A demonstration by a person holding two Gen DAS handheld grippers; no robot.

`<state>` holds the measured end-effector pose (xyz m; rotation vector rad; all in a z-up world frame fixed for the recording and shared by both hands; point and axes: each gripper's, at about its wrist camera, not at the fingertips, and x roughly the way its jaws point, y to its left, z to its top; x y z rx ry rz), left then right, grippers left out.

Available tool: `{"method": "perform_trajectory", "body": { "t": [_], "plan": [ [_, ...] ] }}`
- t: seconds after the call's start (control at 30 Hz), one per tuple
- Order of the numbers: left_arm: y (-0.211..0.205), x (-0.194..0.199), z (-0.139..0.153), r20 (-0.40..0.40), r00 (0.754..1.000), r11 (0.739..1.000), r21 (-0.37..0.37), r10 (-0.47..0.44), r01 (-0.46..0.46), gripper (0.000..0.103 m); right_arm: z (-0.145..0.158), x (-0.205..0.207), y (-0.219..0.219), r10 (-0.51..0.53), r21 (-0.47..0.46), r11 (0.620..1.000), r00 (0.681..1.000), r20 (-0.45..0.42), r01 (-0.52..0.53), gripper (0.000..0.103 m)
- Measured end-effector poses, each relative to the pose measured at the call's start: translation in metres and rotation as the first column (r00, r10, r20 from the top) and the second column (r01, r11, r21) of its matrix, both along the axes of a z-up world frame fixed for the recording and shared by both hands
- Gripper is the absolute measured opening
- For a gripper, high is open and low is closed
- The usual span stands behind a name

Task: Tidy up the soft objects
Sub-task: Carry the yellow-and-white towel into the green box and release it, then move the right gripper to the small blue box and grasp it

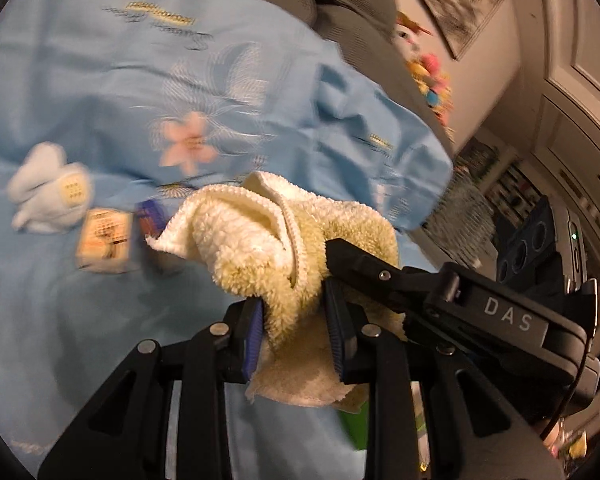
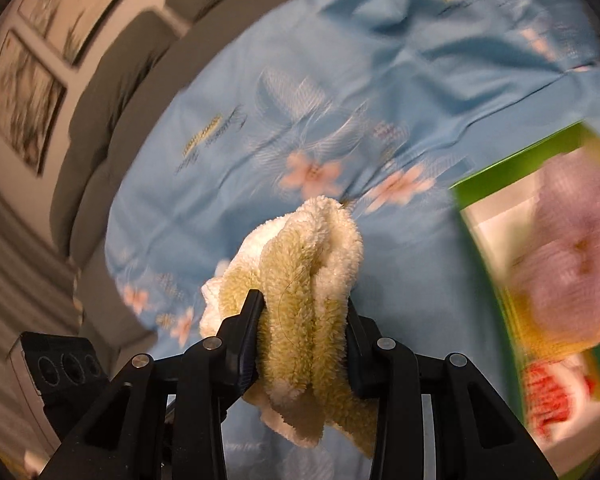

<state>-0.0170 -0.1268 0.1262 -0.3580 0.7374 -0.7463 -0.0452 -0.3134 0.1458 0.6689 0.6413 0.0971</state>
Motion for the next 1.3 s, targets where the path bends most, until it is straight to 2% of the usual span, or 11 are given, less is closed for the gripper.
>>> {"method": "perform_trajectory", "body": {
  "t": [0.13, 0.23, 0.43, 0.5, 0.57, 0.7, 0.83, 0.93, 1.17, 1.23, 1.3],
  "plan": [
    [-0.046, 0.0, 0.009, 0.029, 0.996, 0.996, 0.008, -0.089, 0.089, 0.025, 0.001, -0.018, -0.038, -0.106, 0.015, 0.994, 0.994, 0.027, 0.105, 0.038],
    [-0.078, -0.003, 0.015, 0.053, 0.986, 0.987, 0.031, -0.16, 0.159, 0.025, -0.005, -0.034, -0.071, -0.182, 0.091, 0.98, 0.982, 0.043, 0.178, 0.038],
    [-0.139, -0.003, 0.019, 0.059, 0.951, 0.952, 0.038, -0.305, 0.303, 0.025, -0.006, -0.065, -0.118, -0.37, 0.119, 0.925, 0.926, 0.073, 0.36, 0.038],
    [-0.161, -0.003, 0.017, 0.071, 0.936, 0.938, 0.073, -0.344, 0.339, 0.025, -0.013, -0.065, -0.132, -0.422, 0.103, 0.903, 0.906, 0.036, 0.416, 0.038],
    [-0.18, 0.001, 0.006, 0.035, 0.93, 0.926, 0.114, -0.366, 0.36, 0.025, -0.028, -0.059, -0.145, -0.455, 0.099, 0.884, 0.89, -0.037, 0.456, 0.039],
    [-0.21, 0.017, -0.026, -0.088, 0.933, 0.914, 0.188, -0.349, 0.36, 0.027, -0.064, -0.044, -0.169, -0.462, 0.135, 0.864, 0.871, -0.167, 0.485, 0.039],
    [-0.22, 0.024, -0.04, -0.123, 0.943, 0.912, 0.245, -0.309, 0.33, 0.029, -0.074, -0.032, -0.172, -0.469, 0.091, 0.863, 0.856, -0.218, 0.496, 0.039],
    [-0.228, 0.029, -0.045, -0.14, 0.95, 0.893, 0.327, -0.278, 0.31, 0.032, -0.081, -0.024, -0.17, -0.484, 0.037, 0.861, 0.838, -0.25, 0.508, 0.039],
    [-0.219, 0.03, -0.056, -0.154, 0.956, 0.901, 0.323, -0.251, 0.289, 0.038, -0.083, -0.027, -0.171, -0.489, 0.035, 0.858, 0.836, -0.25, 0.512, 0.039],
    [-0.214, 0.026, -0.05, -0.139, 0.958, 0.906, 0.315, -0.253, 0.285, 0.047, -0.077, -0.031, -0.169, -0.495, 0.035, 0.856, 0.838, -0.231, 0.515, 0.045],
    [-0.204, 0.021, -0.041, -0.11, 0.963, 0.914, 0.301, -0.248, 0.27, 0.054, -0.066, -0.037, -0.164, -0.517, 0.006, 0.847, 0.829, -0.214, 0.531, 0.067]
  ]
}}
